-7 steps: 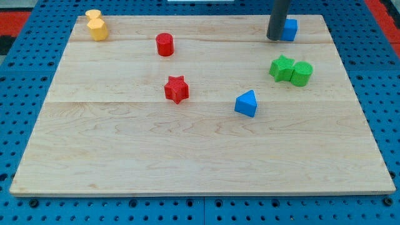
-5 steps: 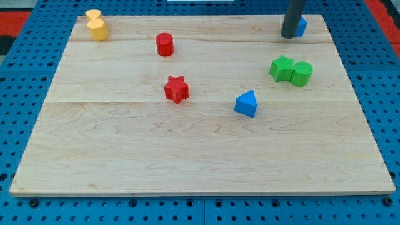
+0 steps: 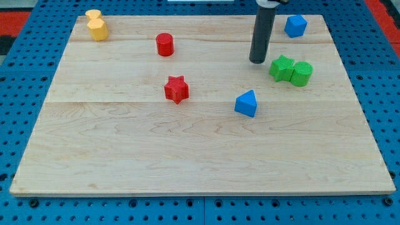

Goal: Point your arm to blue triangle

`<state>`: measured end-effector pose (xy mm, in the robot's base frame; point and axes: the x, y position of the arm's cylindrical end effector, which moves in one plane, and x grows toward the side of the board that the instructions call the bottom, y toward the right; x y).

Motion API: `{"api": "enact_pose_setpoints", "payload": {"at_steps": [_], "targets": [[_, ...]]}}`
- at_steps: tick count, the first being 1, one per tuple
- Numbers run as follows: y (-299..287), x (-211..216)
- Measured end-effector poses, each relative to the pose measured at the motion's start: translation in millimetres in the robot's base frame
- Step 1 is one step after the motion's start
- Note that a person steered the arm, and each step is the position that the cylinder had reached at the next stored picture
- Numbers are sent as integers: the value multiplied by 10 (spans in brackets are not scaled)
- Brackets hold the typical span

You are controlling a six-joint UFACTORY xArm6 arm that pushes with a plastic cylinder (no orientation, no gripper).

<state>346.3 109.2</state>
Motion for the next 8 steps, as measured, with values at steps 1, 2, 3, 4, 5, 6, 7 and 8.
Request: {"api": "enact_pose_setpoints", "payload": {"at_steps": [1,2,3,4,5,6,7,8], "targets": [[-132,277],[-406,455],[-699,649],[-855,911],[-938,1160],[-858,1321],[-554,1375],[-343,1364]]}}
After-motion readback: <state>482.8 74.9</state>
